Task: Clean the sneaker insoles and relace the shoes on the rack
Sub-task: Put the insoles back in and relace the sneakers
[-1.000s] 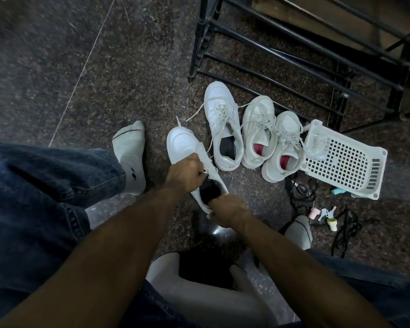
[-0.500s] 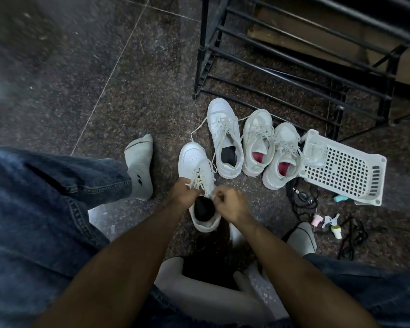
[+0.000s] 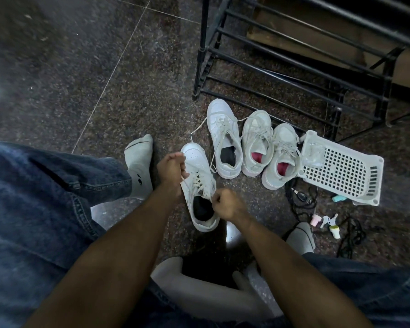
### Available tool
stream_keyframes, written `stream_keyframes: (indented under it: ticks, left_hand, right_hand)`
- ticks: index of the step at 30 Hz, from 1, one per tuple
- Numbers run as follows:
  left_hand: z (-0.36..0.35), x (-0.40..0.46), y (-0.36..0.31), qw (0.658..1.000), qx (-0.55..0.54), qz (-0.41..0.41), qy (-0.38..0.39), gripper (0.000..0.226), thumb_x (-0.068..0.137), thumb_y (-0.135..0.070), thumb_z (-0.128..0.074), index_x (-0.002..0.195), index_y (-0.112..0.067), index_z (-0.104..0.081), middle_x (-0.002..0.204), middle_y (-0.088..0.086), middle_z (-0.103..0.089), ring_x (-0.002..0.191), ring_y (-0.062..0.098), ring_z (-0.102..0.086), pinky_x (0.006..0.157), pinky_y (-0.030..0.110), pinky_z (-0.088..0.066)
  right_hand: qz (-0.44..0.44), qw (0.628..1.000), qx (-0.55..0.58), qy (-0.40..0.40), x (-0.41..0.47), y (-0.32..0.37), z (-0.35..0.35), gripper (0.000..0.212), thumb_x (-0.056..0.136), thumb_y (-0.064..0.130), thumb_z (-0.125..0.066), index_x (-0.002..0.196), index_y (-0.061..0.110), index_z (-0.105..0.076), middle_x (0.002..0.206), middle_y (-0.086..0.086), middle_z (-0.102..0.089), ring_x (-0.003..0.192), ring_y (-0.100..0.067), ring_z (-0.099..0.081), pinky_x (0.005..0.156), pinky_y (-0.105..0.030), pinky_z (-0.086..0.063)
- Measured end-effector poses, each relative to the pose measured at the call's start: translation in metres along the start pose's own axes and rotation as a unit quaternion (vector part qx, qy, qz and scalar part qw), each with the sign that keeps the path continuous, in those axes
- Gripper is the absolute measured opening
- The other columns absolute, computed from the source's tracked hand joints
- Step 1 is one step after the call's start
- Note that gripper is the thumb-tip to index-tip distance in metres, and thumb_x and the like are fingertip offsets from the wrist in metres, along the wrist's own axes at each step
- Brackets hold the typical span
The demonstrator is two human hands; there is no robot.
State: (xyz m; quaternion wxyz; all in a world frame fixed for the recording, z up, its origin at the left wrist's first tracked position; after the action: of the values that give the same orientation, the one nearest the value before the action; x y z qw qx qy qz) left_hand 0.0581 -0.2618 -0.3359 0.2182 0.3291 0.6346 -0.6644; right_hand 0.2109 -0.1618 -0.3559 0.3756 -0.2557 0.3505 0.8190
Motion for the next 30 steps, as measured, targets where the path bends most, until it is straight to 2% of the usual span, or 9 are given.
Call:
stream_keyframes:
  ticks: [4,8,11,14,18,20,23,27,30]
  left_hand:
    - [-0.006,-0.002,-0.024,0.997,-0.027,-0.068,-0.021,0.018,0.085,0.002,-0.058,0.079,-0.014,-0.062,0.059,0.002,-0.052,0.046,0.011,-0.040,0.041,0.022,-0.036]
    - [-0.010,-0.003,-0.043,0.992,-0.056,-0.110,-0.038,0.018,0.084,0.002,-0.059,0.078,-0.015,-0.063,0.055,0.001,-0.053,0.045,0.011,-0.042,0.042,0.023,-0.034]
    - [-0.013,-0.007,-0.054,0.986,-0.054,-0.152,-0.035,0.016,0.085,0.003,-0.058,0.080,-0.011,-0.063,0.053,0.002,-0.051,0.043,0.011,-0.042,0.042,0.023,-0.033]
    - [-0.021,-0.017,-0.073,0.972,-0.030,-0.234,0.014,0.017,0.084,0.006,-0.057,0.080,-0.009,-0.064,0.057,0.005,-0.054,0.046,0.012,-0.046,0.043,0.023,-0.039]
    - [-0.033,-0.024,-0.094,0.955,0.015,-0.292,0.038,0.019,0.086,0.006,-0.059,0.082,-0.013,-0.064,0.073,0.000,-0.063,0.058,0.004,-0.057,0.056,0.022,-0.051]
    - [-0.031,-0.019,-0.090,0.961,0.027,-0.272,0.032,0.019,0.088,0.004,-0.060,0.083,-0.014,-0.065,0.077,-0.003,-0.065,0.062,0.000,-0.060,0.057,0.022,-0.053]
    - [-0.027,-0.011,-0.077,0.973,0.015,-0.229,0.032,0.017,0.087,0.003,-0.061,0.083,-0.013,-0.065,0.076,0.002,-0.066,0.065,0.012,-0.060,0.051,0.027,-0.049]
    - [-0.035,-0.021,-0.097,0.965,-0.083,-0.241,0.069,0.016,0.083,0.006,-0.062,0.085,-0.010,-0.065,0.080,0.009,-0.066,0.059,0.013,-0.054,0.052,0.025,-0.046]
    - [-0.044,-0.029,-0.122,0.953,-0.104,-0.272,0.082,0.015,0.083,0.005,-0.063,0.086,-0.009,-0.065,0.087,0.015,-0.066,0.060,0.016,-0.055,0.051,0.025,-0.047]
  right_hand:
    - [0.032,0.999,0.023,0.037,-0.004,0.000,0.018,0.009,0.086,0.016,-0.058,0.083,0.023,-0.063,0.102,0.003,-0.060,0.089,-0.015,-0.056,0.074,-0.026,-0.036]
    - [0.027,0.987,0.132,0.088,-0.008,0.004,0.024,0.015,0.093,0.015,-0.046,0.082,0.018,-0.054,0.078,-0.007,-0.068,0.053,-0.016,-0.056,0.043,-0.022,-0.035]
    - [0.026,0.985,0.143,0.097,-0.009,0.003,0.028,0.010,0.091,0.009,-0.049,0.087,0.017,-0.054,0.066,-0.009,-0.065,0.039,-0.013,-0.043,0.037,-0.020,-0.030]
    - [0.030,0.992,0.073,0.103,-0.008,-0.003,0.029,0.013,0.087,0.011,-0.054,0.079,0.020,-0.060,0.065,-0.008,-0.067,0.050,-0.019,-0.056,0.049,-0.026,-0.043]
    - [0.025,0.995,0.044,0.086,-0.004,-0.012,0.028,0.011,0.085,0.018,-0.060,0.079,0.028,-0.061,0.083,-0.003,-0.070,0.077,-0.026,-0.069,0.072,-0.043,-0.058]
    - [0.033,0.997,0.045,0.050,-0.002,-0.009,0.029,0.011,0.084,0.021,-0.062,0.090,0.031,-0.061,0.095,0.000,-0.069,0.087,-0.023,-0.066,0.081,-0.043,-0.055]
    - [0.047,0.997,0.053,0.028,0.002,0.005,0.024,0.032,0.087,0.026,-0.063,0.118,0.027,-0.057,0.111,0.003,-0.065,0.100,-0.020,-0.061,0.091,-0.040,-0.049]
    - [0.039,0.986,0.161,0.021,0.010,0.020,0.011,0.053,0.083,0.028,-0.067,0.134,0.022,-0.050,0.130,-0.002,-0.060,0.116,-0.023,-0.058,0.101,-0.044,-0.046]
    - [0.021,0.979,0.198,0.042,0.018,0.026,-0.005,0.056,0.079,0.021,-0.069,0.133,0.014,-0.054,0.125,0.001,-0.056,0.115,-0.019,-0.056,0.103,-0.037,-0.045]
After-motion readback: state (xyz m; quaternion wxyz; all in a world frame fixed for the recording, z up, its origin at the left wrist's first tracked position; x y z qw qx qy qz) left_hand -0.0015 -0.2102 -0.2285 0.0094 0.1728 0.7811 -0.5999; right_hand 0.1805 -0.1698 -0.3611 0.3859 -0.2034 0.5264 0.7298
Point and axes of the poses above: each hand's wrist, its own x-axis towards the middle knuckle, its own z-axis out of the back of the hand, y = z × x, the point moved 5 cm from there along x, towards the middle knuckle
